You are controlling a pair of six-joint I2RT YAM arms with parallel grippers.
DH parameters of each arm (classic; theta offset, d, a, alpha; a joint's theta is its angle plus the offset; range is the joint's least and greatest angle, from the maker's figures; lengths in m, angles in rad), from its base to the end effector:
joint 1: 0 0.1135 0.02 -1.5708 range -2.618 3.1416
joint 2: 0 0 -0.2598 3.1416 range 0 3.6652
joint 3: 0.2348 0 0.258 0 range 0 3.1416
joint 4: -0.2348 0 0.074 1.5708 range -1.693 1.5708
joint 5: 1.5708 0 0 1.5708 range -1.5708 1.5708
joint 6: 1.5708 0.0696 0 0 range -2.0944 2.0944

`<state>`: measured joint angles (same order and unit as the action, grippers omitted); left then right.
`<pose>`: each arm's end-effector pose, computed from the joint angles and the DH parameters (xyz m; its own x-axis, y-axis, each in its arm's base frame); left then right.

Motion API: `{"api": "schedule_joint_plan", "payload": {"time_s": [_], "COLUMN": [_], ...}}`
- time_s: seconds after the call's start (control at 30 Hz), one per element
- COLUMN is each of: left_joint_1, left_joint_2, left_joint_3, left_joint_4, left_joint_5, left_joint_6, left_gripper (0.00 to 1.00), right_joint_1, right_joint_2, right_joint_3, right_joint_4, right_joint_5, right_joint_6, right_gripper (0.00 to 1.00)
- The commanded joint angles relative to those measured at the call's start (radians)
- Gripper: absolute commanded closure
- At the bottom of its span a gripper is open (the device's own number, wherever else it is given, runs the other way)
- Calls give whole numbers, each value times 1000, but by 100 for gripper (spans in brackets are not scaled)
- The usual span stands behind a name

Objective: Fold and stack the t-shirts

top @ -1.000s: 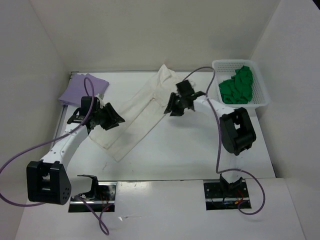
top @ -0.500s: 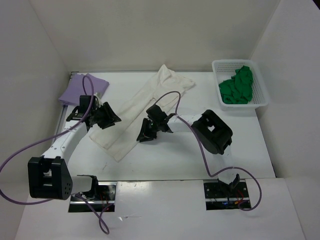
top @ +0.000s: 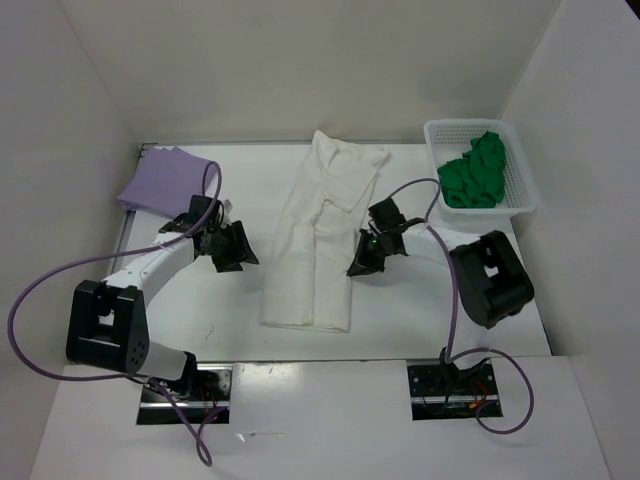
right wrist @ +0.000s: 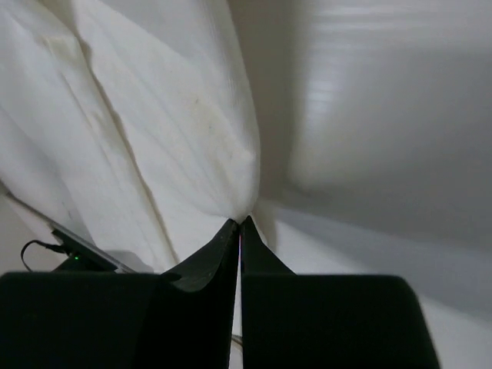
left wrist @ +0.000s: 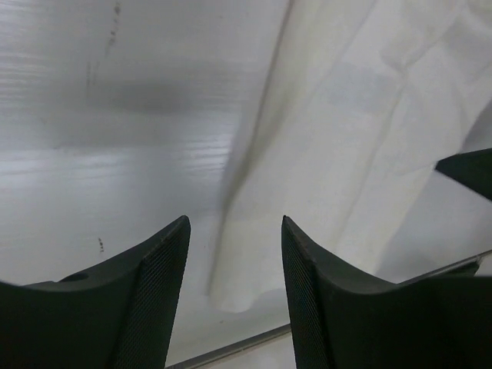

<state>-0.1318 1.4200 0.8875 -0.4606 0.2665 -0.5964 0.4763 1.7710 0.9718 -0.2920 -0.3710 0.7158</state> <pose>0.2996 -0.0582 0.1764 -0.8384 -0.4354 -0.3279 -0.2436 0.8374 -0.4893 0.3028 0.1846 0.1069 -0.9729 0.1863 -0.1371 0.0828 0.8340 0.5455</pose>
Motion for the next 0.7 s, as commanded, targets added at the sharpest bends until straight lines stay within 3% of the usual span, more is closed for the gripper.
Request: {"api": "schedule_joint_plan", "payload": {"time_s": [0.0, 0.13, 0.17, 0.3, 0.5, 0.67], "left_joint_1": [-41, -123, -140, -250, -264, -264], "left_joint_2": [-10, -10, -1, 8, -33, -44], "left_joint_3": [-5, -38, -47, -68, -116, -136], "left_joint_4": [-36, -56, -56, -110, -176, -231], "left_joint_5": [17, 75, 101, 102, 80, 37], "left_joint_6": [37, 12, 12, -26, -92, -127], "left_gripper": [41, 41, 41, 42, 51, 54], "right_joint_1": [-65, -87, -87, -87, 13, 80], "right_joint_2": [-139, -198, -220, -359, -540, -556], "right_joint_3": [-70, -114, -139, -255, -409, -441], "right_joint_4": [-186, -202, -202, -191, -191, -147], "right_joint_5": [12, -2, -2, -12, -13, -46], "right_joint_6": [-134, -78, -56, 81, 246, 306], "right_gripper": [94, 50, 46, 44, 45, 45]}}
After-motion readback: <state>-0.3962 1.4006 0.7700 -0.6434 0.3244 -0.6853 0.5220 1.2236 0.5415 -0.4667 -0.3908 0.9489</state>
